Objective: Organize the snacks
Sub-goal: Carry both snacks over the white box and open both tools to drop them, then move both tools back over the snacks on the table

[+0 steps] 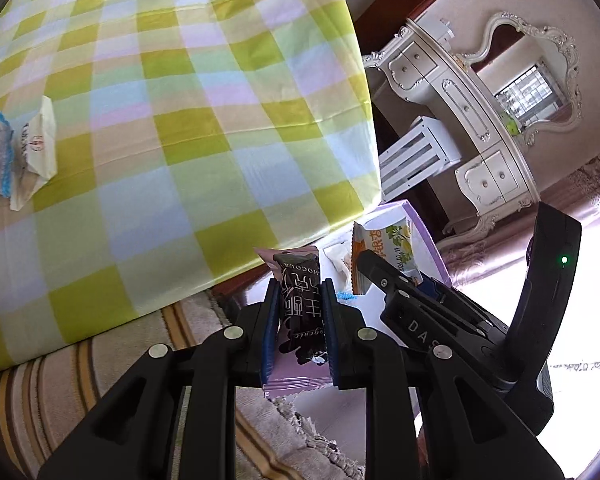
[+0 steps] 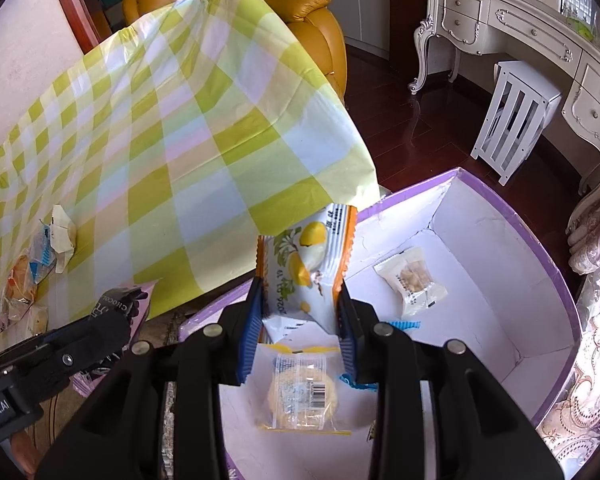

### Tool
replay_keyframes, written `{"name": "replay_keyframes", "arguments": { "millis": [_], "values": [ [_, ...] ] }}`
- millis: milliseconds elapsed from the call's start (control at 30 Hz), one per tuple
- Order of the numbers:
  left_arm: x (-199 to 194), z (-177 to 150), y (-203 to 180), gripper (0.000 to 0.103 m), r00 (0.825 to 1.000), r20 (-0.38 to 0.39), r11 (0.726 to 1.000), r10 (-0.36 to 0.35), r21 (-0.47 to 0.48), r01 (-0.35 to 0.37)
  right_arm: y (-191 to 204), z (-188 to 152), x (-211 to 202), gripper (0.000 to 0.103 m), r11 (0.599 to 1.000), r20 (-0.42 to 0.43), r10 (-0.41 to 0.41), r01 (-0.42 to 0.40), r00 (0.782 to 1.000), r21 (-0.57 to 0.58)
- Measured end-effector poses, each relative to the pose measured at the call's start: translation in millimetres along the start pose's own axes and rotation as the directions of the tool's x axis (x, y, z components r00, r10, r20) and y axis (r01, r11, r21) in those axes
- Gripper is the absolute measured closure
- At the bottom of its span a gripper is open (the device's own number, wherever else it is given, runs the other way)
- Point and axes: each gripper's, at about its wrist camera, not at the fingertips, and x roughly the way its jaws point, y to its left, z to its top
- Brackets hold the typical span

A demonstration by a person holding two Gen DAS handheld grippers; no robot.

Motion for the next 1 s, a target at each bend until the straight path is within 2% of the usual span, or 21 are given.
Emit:
{"name": "replay_keyframes", "arguments": {
  "millis": [100, 167, 200, 267, 467, 633, 900, 1000],
  "values": [
    [9, 0, -9, 0.082, 1.000, -0.020, 1.000, -0.011, 0.017, 0.011, -6, 1, 2, 0.067, 1.000, 0.001, -0.004, 0.004, 1.000, 0.010],
    [13, 1, -12, 0.076, 0.999, -0.029, 1.000, -0.023, 0.012, 0.023, -10, 2, 2, 0.067, 1.000, 0.001, -0.006, 0.006, 1.000, 0.018],
    [15, 2, -12, 0.073, 0.999, -0.034, 1.000, -0.025, 0.012, 0.025, -11, 2, 2, 0.062, 1.000, 0.001, -0.005, 0.005, 1.000, 0.022],
    [14, 2, -13, 0.059, 0.999, -0.031, 1.000, -0.022, 0.013, 0.022, -14, 3, 1, 0.051, 0.999, 0.008, -0.009, 0.009, 1.000, 0.031],
    [3, 2, -8, 0.047, 1.000, 0.005, 1.000, -0.004, 0.006, 0.004, -12, 4, -4, 0.035, 0.999, 0.023, -0.010, 0.009, 1.000, 0.033],
    [-8, 2, -1, 0.045, 0.999, 0.037, 1.000, 0.017, 0.000, -0.017, -4, 6, -8, 0.027, 1.000, 0.036, -0.023, 0.022, 0.999, 0.022],
    [-37, -1, 20, 0.042, 0.991, 0.117, 0.997, 0.069, -0.023, -0.067, 22, 7, -17, 0.027, 0.999, 0.054, -0.025, 0.027, 0.998, -0.039],
    [-48, -4, 33, 0.042, 0.986, 0.139, 0.995, 0.097, -0.046, -0.091, 34, 6, -19, 0.027, 0.999, 0.063, 0.005, -0.001, 0.998, -0.049]
  ]
}}
